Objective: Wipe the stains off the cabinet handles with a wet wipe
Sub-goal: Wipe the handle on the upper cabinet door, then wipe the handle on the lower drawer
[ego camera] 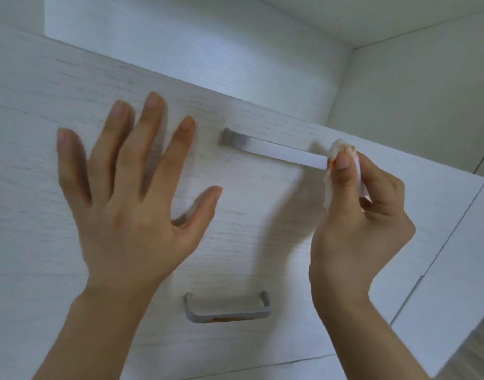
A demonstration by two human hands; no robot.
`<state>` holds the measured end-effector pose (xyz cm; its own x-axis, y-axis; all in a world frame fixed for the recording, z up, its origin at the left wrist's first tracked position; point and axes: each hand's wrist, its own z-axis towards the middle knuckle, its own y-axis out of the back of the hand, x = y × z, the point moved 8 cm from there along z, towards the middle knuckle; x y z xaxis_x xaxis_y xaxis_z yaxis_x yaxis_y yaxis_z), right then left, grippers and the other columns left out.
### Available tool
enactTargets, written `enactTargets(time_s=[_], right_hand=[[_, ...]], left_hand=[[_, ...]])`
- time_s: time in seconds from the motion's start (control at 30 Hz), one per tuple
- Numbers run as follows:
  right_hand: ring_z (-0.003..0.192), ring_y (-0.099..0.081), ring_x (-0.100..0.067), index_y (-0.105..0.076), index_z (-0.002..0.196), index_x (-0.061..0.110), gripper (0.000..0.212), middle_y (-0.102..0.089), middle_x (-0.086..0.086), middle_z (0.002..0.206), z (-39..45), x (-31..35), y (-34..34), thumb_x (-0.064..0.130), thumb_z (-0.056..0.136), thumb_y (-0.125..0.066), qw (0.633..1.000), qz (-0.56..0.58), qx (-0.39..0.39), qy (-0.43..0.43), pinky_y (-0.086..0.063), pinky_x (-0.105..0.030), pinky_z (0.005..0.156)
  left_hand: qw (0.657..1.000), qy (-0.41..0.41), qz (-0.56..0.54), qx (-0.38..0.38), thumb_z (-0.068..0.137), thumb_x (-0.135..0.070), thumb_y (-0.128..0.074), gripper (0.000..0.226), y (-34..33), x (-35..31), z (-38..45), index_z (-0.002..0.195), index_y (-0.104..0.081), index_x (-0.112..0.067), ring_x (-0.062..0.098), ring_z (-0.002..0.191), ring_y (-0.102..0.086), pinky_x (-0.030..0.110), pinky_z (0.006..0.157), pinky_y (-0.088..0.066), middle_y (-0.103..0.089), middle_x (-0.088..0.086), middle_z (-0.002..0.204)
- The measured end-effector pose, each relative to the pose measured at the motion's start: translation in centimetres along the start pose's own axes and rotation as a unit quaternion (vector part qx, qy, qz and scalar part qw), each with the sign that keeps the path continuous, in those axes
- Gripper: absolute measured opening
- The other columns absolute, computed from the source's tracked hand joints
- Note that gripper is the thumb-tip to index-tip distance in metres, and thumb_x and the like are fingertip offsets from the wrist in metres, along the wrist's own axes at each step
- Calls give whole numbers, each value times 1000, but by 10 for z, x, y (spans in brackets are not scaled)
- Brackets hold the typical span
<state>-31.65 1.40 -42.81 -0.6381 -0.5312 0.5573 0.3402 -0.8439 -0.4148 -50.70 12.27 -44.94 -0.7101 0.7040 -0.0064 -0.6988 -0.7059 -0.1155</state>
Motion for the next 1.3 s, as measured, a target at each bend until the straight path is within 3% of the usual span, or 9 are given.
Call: enactTargets(time_s=[0.1,0.3,0.4,0.5,0.7,0.83,0.97,1.1,1.3], right_hand=[[88,-65,3,-74,92,19,9,-70,-1,98,6,-13,-3,20,88,-67,994,72,14,-81,-48,-6,73],[97,-64,5,-74,94,20,12,-74,7,97,2,-15,-9,21,90,-63,984,111,66,-125,-44,-2,77],[90,-65,5,-75,89,25,10,-73,8,94,-2,-4,-3,24,88,-65,985,98,100,-102,-44,-3,75],[80,-63,5,-74,89,24,7,-72,8,89,-7,5,5,23,86,-67,986,91,119,-67,-43,-5,69],[79,-64,3,-72,89,24,5,-73,15,84,-38,-37,37,25,87,-67,975,41,182,-121,-45,-7,68],[76,-62,2,-72,94,26,15,-72,15,88,-68,-75,64,35,83,-68,965,-38,208,-152,-45,-7,64],[80,-64,-8,-70,96,32,13,-71,13,91,-91,-97,75,34,83,-69,960,-80,231,-138,-48,-12,69],[84,-65,-10,-70,97,32,13,-70,10,91,-104,-106,78,27,85,-69,970,-67,194,-126,-48,-16,73],[93,-68,-6,-74,95,20,13,-73,4,94,-116,-112,71,21,83,-71,975,23,97,-196,-50,-12,79]], left_hand=[[1000,4,-15,6,91,-41,-59,55,0,1,-1,132,-53,-6,35,130,-33,71,88,-38,-42,20,139],[1000,12,-8,19,93,-39,-57,55,-4,-4,-10,136,-48,-5,38,133,-29,71,95,-33,-37,21,142],[999,4,-6,38,96,-39,-51,55,-2,-10,-28,139,-45,-6,39,134,-27,56,111,-16,-34,20,145],[996,6,-51,74,99,-40,-35,56,2,-7,-44,139,-41,-2,38,137,-24,44,116,-5,-32,18,146],[980,29,-77,181,97,-51,-26,69,10,6,-113,140,-26,3,18,145,-3,44,117,-2,-23,26,146],[969,4,-42,244,96,-57,-28,76,11,-4,-167,151,-1,-13,19,146,7,47,116,2,9,4,159],[967,25,-31,251,94,-60,-32,80,9,-15,-194,151,-1,-12,23,146,5,51,115,1,8,5,159],[974,66,-1,216,92,-61,-36,80,8,-12,-190,144,-15,-3,17,145,8,48,114,7,-13,19,149],[977,78,42,192,90,-63,-35,84,-2,-12,-178,142,-17,1,12,143,15,47,113,9,-14,25,145]])
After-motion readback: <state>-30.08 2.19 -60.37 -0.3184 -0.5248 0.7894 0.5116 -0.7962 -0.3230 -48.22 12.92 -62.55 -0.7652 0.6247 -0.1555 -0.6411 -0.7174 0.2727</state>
